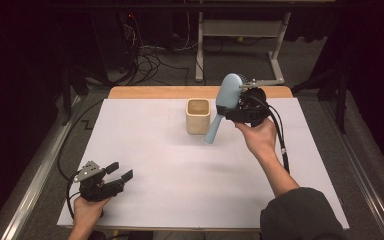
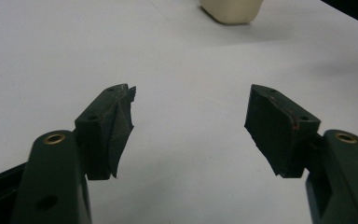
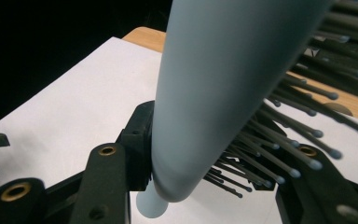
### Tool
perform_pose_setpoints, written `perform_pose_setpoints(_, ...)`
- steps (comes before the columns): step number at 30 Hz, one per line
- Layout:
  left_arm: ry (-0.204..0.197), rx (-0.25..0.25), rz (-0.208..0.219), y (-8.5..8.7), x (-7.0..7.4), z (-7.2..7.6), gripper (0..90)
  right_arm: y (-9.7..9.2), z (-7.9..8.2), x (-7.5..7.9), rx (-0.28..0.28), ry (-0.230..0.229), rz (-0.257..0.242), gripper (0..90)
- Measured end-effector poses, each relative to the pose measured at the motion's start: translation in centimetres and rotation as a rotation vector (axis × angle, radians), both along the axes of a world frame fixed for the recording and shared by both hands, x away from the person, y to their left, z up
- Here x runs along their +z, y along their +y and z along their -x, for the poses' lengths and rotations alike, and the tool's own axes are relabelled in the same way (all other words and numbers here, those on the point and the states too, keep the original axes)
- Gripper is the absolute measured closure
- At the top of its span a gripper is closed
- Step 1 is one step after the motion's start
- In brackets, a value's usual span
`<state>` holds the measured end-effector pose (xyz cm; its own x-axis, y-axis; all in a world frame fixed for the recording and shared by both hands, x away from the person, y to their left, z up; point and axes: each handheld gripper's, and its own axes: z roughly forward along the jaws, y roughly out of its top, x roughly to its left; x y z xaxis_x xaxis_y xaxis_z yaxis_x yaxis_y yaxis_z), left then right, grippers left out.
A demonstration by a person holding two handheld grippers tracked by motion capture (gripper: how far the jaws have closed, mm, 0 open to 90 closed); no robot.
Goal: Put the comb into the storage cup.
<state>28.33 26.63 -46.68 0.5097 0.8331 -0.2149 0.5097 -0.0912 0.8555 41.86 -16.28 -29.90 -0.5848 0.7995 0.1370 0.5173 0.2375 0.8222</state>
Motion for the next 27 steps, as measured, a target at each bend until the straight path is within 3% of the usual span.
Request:
perform_pose_setpoints(18, -0.02, -0.007, -0.024, -0.2, 0.2, 0.1, 31.5, 1.1, -2.0, 1.4, -0.013, -0.031, 0.017, 53.3)
perform_pose_setpoints(27, -0.01, -0.01, -0.028, -0.2, 0.1, 0.0, 31.5, 1.3, -3.1, 2.2, -0.017, -0.042, 0.033, 53.3)
